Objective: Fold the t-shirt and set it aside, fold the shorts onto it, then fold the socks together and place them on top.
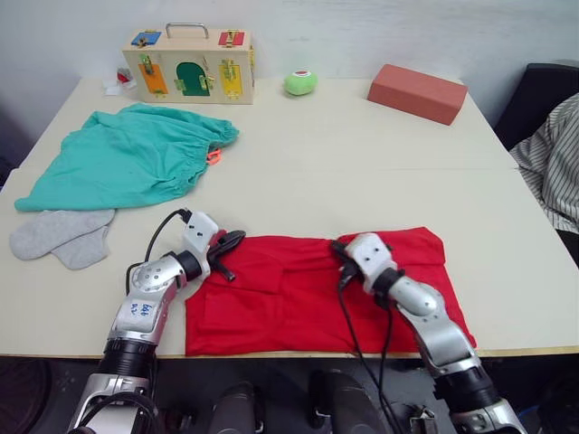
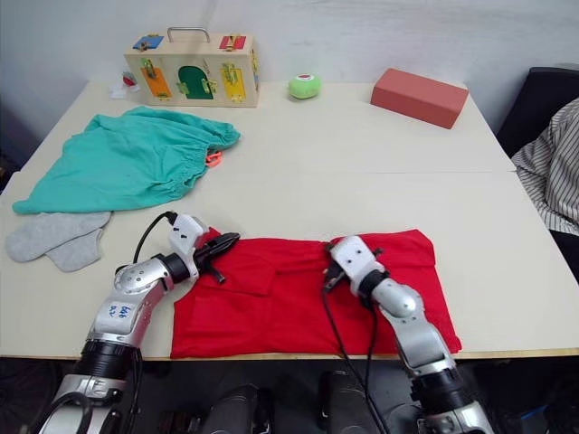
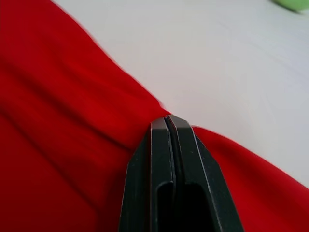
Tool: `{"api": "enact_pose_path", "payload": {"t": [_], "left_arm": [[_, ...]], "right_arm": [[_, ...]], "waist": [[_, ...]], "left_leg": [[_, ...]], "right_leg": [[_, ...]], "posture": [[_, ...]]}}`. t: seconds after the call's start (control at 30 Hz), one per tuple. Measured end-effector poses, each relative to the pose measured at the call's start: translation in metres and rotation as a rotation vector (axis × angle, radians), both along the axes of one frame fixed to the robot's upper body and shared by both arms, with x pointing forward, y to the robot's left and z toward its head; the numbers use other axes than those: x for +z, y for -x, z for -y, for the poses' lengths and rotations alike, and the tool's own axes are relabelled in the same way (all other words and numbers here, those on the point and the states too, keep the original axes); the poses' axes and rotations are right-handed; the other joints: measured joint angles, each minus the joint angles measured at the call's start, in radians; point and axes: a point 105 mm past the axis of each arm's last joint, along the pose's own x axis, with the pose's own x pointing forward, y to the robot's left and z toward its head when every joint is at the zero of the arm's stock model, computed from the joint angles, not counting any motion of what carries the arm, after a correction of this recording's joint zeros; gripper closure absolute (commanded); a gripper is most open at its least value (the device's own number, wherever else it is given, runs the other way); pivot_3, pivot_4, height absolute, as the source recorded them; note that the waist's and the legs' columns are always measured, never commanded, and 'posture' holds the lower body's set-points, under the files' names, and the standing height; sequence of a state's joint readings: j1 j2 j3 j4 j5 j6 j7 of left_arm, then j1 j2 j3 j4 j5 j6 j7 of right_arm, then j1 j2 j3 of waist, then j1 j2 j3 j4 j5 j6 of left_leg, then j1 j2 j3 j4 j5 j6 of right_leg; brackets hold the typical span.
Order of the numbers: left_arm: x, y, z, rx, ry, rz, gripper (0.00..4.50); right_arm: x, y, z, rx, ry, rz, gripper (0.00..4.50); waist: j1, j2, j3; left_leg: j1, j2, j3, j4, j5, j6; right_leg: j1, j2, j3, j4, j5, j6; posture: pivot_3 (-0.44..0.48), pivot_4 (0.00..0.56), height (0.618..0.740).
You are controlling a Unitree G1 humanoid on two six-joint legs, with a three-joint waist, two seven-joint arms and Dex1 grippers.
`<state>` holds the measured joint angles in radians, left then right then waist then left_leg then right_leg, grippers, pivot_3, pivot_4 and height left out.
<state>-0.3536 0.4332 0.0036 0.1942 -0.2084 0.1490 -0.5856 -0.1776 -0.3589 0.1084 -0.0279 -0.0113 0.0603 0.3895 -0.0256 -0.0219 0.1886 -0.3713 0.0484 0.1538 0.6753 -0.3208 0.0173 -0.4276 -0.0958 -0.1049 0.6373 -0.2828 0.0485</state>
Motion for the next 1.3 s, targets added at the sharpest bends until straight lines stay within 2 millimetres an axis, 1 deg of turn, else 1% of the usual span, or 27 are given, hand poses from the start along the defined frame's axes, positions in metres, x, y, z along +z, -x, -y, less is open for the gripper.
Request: {"api": "enact_pose_path", "payload": {"t": [0.07,0.13,0.2,0.27,0.33,0.4,0.47,0.53,0.6,0.67,0.73,0.8,0.83,0.9,1.0,1.03,1.07,1.1,1.13,1.23,1.3], "left_arm": [[0.0,-0.003,-0.001,0.011,0.008,-0.002,4.46],[0.001,-0.005,-0.002,0.02,0.013,-0.003,4.46],[0.0,-0.007,-0.003,0.035,0.024,-0.005,4.46],[0.0,-0.01,-0.004,0.055,0.034,-0.006,4.46],[0.001,-0.012,-0.005,0.07,0.045,-0.007,4.46],[0.001,-0.015,-0.006,0.084,0.063,-0.013,4.46],[0.003,-0.019,-0.012,0.103,0.093,-0.02,4.46],[0.005,-0.019,-0.016,0.095,0.134,-0.028,4.46],[0.008,-0.016,-0.015,0.051,0.164,-0.03,4.46],[0.012,-0.012,-0.009,-0.008,0.18,-0.025,4.46],[0.021,-0.005,-0.002,-0.076,0.183,-0.004,4.46],[0.031,0.002,0.004,-0.142,0.166,0.025,4.46],[0.036,0.005,0.009,-0.179,0.155,0.037,4.46],[0.038,0.011,0.017,-0.233,0.132,0.047,4.46],[0.014,0.023,0.029,-0.282,0.062,-0.016,4.46],[0.005,0.026,0.036,-0.293,0.054,-0.039,4.46],[0.0,0.028,0.041,-0.303,0.046,-0.055,4.46],[-0.002,0.028,0.044,-0.308,0.036,-0.053,4.46],[-0.002,0.028,0.044,-0.305,0.017,-0.046,4.46],[-0.004,0.025,0.041,-0.271,-0.04,-0.022,4.46],[-0.004,0.022,0.039,-0.241,-0.05,-0.015,4.46]], "right_arm": [[0.0,-0.004,0.026,-0.107,-0.029,0.009,4.5],[0.0,-0.006,0.06,-0.235,-0.055,0.025,4.5],[-0.002,-0.005,0.093,-0.373,-0.084,0.02,4.5],[-0.004,-0.002,0.123,-0.494,-0.105,0.016,4.5],[-0.006,0.003,0.141,-0.568,-0.116,0.008,4.5],[-0.008,0.007,0.154,-0.616,-0.121,-0.006,4.5],[-0.007,0.01,0.163,-0.646,-0.148,-0.012,4.5],[-0.004,0.011,0.164,-0.638,-0.178,-0.015,4.5],[0.005,0.009,0.152,-0.569,-0.196,0.002,4.5],[0.023,0.003,0.126,-0.431,-0.191,0.031,4.5],[0.043,-0.003,0.092,-0.282,-0.179,0.063,4.5],[0.057,-0.006,0.054,-0.142,-0.17,0.073,4.5],[0.062,-0.006,0.035,-0.075,-0.172,0.069,4.5],[0.061,-0.004,0.005,0.018,-0.183,0.04,4.5],[0.042,0.002,-0.049,0.143,-0.165,-0.042,4.5],[0.033,0.005,-0.064,0.18,-0.144,-0.07,4.5],[0.024,0.007,-0.073,0.194,-0.129,-0.094,4.5],[0.017,0.006,-0.076,0.19,-0.111,-0.111,4.5],[0.012,0.005,-0.074,0.174,-0.095,-0.118,4.5],[0.001,0.002,-0.054,0.092,-0.083,-0.127,4.5],[0.0,0.002,-0.039,0.049,-0.089,-0.117,4.5]], "waist": [[0.0,0.0,0.0],[0.0,0.0,0.0],[0.001,0.0,-0.001],[0.0,-0.001,-0.003],[0.0,-0.001,-0.004],[0.001,-0.001,-0.004],[0.001,-0.001,-0.004],[0.0,-0.001,-0.004],[-0.005,0.0,-0.003],[-0.008,0.0,-0.003],[-0.009,0.0,-0.003],[-0.007,0.0,-0.003],[-0.005,0.0,-0.003],[-0.002,0.0,-0.003],[-0.002,0.0,-0.003],[-0.001,0.0,-0.003],[0.001,0.0,-0.003],[0.002,0.0,-0.003],[0.002,0.0,-0.003],[0.0,0.0,-0.003],[-0.001,0.0,-0.003]], "left_leg": [[0.001,0.0,0.0,0.0,0.0,0.0],[0.001,0.0,0.0,0.0,0.0,0.0],[0.002,0.0,0.0,0.0,0.0,0.0],[0.002,0.0,0.0,-0.001,0.001,0.0],[0.002,0.0,0.0,-0.002,0.001,-0.001],[0.002,0.0,0.0,-0.003,0.002,0.0],[0.002,0.0,0.0,-0.003,0.002,0.0],[0.002,-0.001,0.0,-0.006,0.003,-0.001],[0.002,-0.001,0.001,-0.009,0.005,-0.002],[0.002,0.0,0.001,-0.011,0.006,-0.004],[0.001,0.0,0.001,-0.011,0.006,-0.005],[0.001,0.0,0.0,-0.011,0.007,-0.005],[0.001,0.0,0.0,-0.011,0.007,-0.005],[0.001,0.0,0.0,-0.011,0.007,-0.005],[0.0,-0.001,0.0,-0.011,0.006,-0.004],[0.0,-0.001,0.0,-0.011,0.006,-0.003],[-0.001,-0.001,-0.001,-0.011,0.006,-0.002],[-0.003,-0.002,-0.001,-0.01,0.006,-0.002],[-0.002,-0.002,-0.002,-0.01,0.006,-0.002],[-0.002,-0.002,-0.002,-0.011,0.005,-0.001],[0.0,-0.002,-0.002,-0.011,0.005,-0.001]], "right_leg": [[0.001,0.0,0.0,0.0,0.0,0.0],[0.001,0.0,0.0,0.0,0.0,0.0],[0.001,0.0,0.0,0.0,0.0,0.0],[0.002,0.0,0.0,0.0,0.0,0.0],[0.002,0.0,0.001,0.0,0.0,0.0],[0.002,0.0,0.0,0.0,0.0,0.0],[0.002,0.0,0.001,0.0,0.0,0.0],[0.001,0.0,0.001,-0.001,0.0,0.0],[-0.001,0.0,0.001,-0.001,0.0,0.0],[-0.002,0.001,0.001,-0.002,0.0,0.0],[-0.003,0.002,0.0,-0.001,0.0,0.0],[-0.003,0.002,0.0,-0.001,0.0,-0.001],[-0.003,0.002,0.0,-0.001,0.0,-0.001],[-0.002,0.001,0.0,-0.002,0.0,-0.001],[-0.002,0.001,0.0,-0.003,0.0,-0.001],[-0.002,0.0,0.0,-0.004,0.0,-0.001],[-0.002,0.0,-0.001,-0.005,0.0,-0.001],[-0.003,0.0,-0.002,-0.005,0.0,-0.001],[-0.002,-0.001,-0.002,-0.006,0.0,0.0],[-0.001,-0.001,-0.002,-0.008,0.0,0.0],[0.0,-0.001,-0.002,-0.007,0.0,0.0]], "posture": [[0.0,0.15,0.74],[0.0,0.15,0.74],[0.0,0.15,0.74],[0.0,0.15,0.74],[0.0,0.15,0.74],[0.0,0.15,0.74],[0.0,0.15,0.74],[0.0,0.15,0.74],[0.0,0.15,0.74],[0.0,0.15,0.74],[0.0,0.15,0.74],[0.0,0.15,0.74],[0.0,0.15,0.74],[0.0,0.15,0.74],[0.0,0.15,0.74],[0.0,0.15,0.74],[0.0,0.15,0.74],[0.0,0.15,0.74],[0.0,0.15,0.74],[0.0,0.15,0.74],[0.0,0.15,0.74]]}}
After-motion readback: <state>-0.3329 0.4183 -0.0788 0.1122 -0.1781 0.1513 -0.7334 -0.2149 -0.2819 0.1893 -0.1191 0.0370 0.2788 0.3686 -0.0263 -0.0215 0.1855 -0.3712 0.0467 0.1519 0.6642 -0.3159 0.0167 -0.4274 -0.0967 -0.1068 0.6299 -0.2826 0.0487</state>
